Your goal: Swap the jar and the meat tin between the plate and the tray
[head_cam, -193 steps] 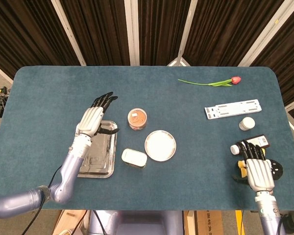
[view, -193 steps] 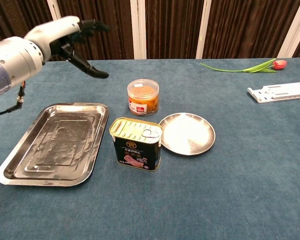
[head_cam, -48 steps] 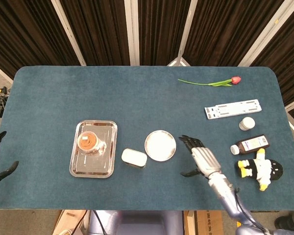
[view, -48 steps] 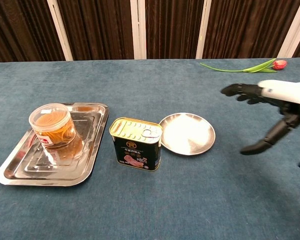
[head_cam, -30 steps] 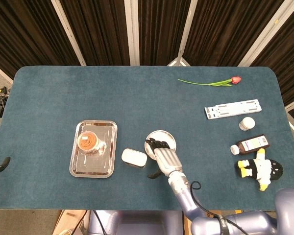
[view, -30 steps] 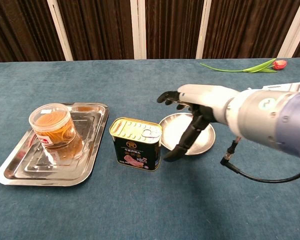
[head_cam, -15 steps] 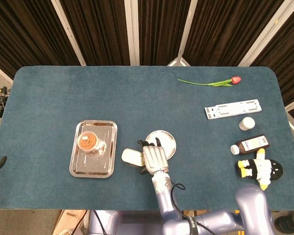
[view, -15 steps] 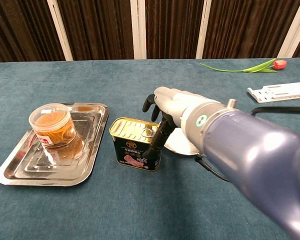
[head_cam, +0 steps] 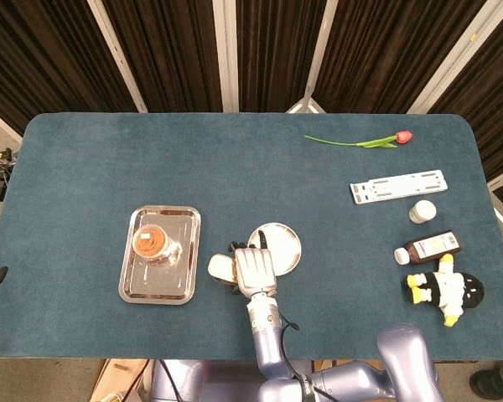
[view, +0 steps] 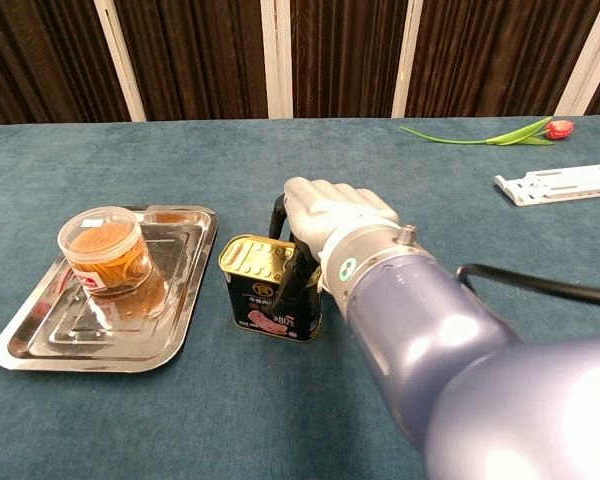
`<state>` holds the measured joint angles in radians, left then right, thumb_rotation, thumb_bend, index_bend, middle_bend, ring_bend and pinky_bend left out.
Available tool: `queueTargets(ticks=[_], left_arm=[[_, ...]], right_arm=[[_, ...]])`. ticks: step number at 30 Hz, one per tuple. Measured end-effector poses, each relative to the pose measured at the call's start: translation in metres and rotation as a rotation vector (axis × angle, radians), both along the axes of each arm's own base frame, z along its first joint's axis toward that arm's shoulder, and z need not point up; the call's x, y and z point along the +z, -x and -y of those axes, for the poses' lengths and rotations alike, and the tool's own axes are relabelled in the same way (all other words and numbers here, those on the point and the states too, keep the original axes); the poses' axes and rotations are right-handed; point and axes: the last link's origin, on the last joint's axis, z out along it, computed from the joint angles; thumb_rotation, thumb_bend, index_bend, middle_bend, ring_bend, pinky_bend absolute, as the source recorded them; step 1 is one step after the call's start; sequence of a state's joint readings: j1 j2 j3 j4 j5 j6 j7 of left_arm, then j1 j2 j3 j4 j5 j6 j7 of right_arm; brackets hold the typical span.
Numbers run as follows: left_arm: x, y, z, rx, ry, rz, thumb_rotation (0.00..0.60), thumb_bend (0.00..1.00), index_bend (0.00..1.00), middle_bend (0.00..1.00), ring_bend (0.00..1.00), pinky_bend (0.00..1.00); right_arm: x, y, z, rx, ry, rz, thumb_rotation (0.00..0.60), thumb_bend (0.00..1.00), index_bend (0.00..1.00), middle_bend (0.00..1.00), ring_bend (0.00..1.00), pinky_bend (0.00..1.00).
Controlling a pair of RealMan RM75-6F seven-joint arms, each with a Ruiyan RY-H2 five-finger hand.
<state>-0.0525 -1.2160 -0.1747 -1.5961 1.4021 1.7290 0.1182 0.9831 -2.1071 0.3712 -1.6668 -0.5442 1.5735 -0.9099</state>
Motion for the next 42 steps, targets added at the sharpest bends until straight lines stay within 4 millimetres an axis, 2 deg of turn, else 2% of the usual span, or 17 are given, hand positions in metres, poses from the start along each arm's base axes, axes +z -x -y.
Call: queueTargets(ticks=[12,22,29,36,42], left_arm=[[0.002,0.001,-0.001,-0.002,-0.025,0.025,0.6,0.14,0.26,0.0,0.0,0.0],[0.003,0.001,-0.001,-0.001,-0.036,0.03,0.6,0.15,0.27,0.0,0.0,0.0],[0.001,0.0,-0.001,0.0,-0.04,0.027,0.6,0.15,0.27,0.0,0.0,0.0],[0.002,0.0,-0.001,0.002,-0.046,0.029,0.6,0.15,0.27,0.0,0.0,0.0],[0.001,0.0,-0.002,0.003,-0.049,0.03,0.6,0.15,0.28,0.0,0.0,0.0]], right_arm=[[-0.004,0.002,0.008,-0.012,0.065,0.0,0.6,0.34,0.5,0.54,0.52,0.1],[0.014,0.018,0.019,-0.038,0.106,0.006,0.6,0.36,0.53,0.56,0.54,0.12],[0.041,0.024,0.033,-0.042,0.153,0.032,0.6,0.37,0.53,0.56,0.54,0.12],[0.05,0.031,0.043,-0.067,0.161,0.029,0.6,0.37,0.54,0.56,0.54,0.12],[0.057,0.03,0.045,-0.083,0.151,0.069,0.6,0.37,0.54,0.56,0.54,0.12]])
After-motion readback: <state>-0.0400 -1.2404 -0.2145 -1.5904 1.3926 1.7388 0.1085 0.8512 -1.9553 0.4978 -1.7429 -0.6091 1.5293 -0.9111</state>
